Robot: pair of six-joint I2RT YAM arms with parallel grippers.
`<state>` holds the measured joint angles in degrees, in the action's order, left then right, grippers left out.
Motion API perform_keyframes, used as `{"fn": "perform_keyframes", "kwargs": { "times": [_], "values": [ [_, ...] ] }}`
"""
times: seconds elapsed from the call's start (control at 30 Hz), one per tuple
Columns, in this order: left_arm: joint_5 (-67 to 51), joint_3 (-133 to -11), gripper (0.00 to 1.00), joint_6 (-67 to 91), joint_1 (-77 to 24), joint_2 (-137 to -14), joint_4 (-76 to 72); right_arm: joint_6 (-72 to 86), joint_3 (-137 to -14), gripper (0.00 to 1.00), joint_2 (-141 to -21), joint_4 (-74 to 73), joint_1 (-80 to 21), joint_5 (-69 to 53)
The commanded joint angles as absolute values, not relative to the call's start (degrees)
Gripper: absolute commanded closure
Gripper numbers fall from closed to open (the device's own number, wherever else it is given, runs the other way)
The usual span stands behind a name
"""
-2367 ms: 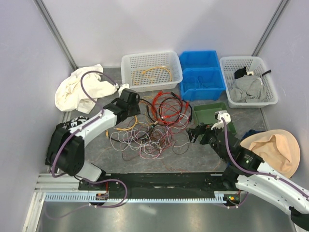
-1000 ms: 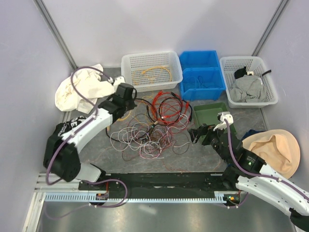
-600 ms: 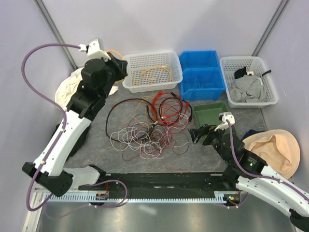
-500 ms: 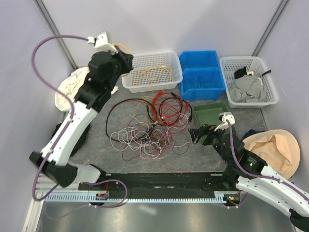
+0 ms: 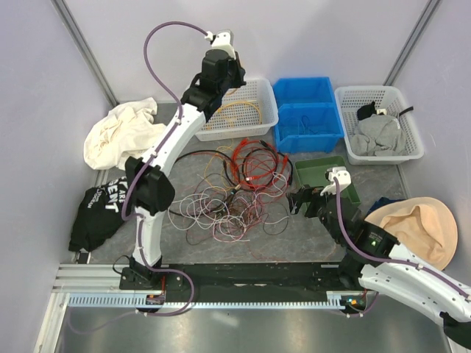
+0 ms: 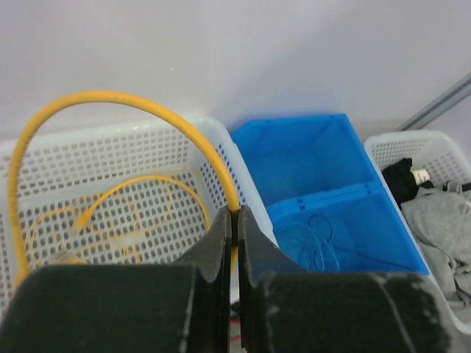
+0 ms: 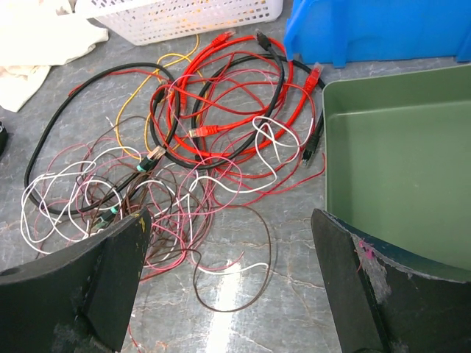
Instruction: Untangle the cables
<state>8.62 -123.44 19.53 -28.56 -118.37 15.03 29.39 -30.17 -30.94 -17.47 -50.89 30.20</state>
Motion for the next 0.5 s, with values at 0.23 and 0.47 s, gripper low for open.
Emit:
{"fn": "perform_keyframes", "kwargs": {
  "times": [0.23,0.47],
  "values": [
    [6.4,-135.1,0.07,18.9,-25.9,-125.7,14.6,27.3,-33.0,0.02,-32.0,-15.0,-51.1,34.4],
    [12.4,-121.3,0.0,18.0,-28.6,-109.8,13.1,27.6,-32.1,0.02,-32.3,-14.3,-51.1,33.6]
  ]
}}
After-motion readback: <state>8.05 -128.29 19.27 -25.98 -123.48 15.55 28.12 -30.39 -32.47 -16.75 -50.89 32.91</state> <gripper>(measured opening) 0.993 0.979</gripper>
